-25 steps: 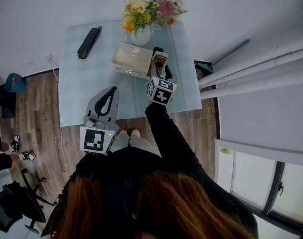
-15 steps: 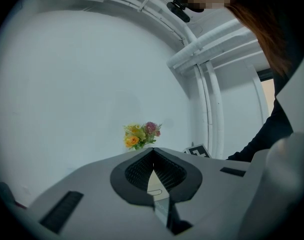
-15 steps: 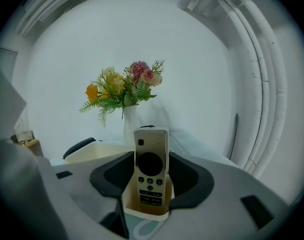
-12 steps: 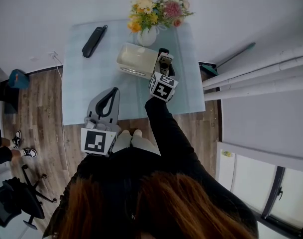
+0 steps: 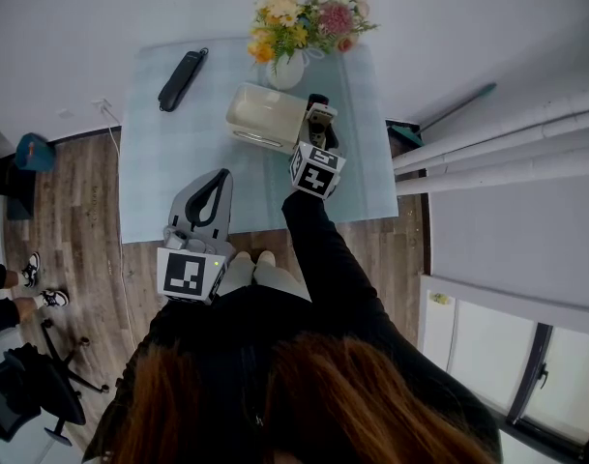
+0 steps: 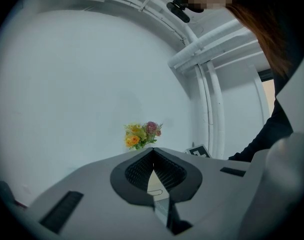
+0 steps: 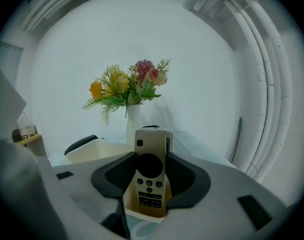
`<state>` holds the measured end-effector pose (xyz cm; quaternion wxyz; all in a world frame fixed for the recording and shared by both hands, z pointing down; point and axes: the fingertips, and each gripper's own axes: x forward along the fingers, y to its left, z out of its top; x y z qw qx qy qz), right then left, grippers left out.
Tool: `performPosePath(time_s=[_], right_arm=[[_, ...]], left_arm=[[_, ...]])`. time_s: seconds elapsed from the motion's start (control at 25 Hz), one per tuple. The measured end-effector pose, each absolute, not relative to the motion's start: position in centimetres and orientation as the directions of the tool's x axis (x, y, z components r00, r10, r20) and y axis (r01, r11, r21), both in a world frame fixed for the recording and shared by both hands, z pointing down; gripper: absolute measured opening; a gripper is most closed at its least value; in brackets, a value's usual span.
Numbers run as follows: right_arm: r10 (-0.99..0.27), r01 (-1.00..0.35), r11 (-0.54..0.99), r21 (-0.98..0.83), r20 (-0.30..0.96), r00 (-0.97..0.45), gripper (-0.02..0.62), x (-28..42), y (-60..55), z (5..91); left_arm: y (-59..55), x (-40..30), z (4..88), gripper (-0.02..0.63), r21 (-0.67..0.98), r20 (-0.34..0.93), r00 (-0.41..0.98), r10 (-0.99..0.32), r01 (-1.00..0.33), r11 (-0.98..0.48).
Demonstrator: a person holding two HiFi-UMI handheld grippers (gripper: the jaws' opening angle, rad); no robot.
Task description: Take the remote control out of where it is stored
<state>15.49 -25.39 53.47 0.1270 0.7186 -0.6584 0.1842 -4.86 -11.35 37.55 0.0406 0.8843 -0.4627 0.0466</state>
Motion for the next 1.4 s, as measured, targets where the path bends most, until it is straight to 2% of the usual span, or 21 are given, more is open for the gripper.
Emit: performPosePath(time_s=[0.24,0.76,1.4], right_arm=[[-0.914,-0.996,-0.077,-0.050,0.401,0.051,0.198,15.6,-25.3,52.4],[-0.967,-0.999,0.009,-0.045,0.254,-0.021,0.198,14.8,-25.0,45.5],[-0.981,-0.993,0.110,-0.050,0.157,-0.117,0.198,13.9,-21.5,40.1]], left_arm=[[-11.4,-4.7,37.5,0.005,0.031,0.115,0.568,-0.815,-0.822,-0.569],[-11.4,-3.9,37.5,0.005,0.037,0.113,0.575,-0.810,-0.817,-0.575],[-11.2,-3.6,37.2,0.005,0.034,0.093,0.573,-0.814,-0.819,-0.573]])
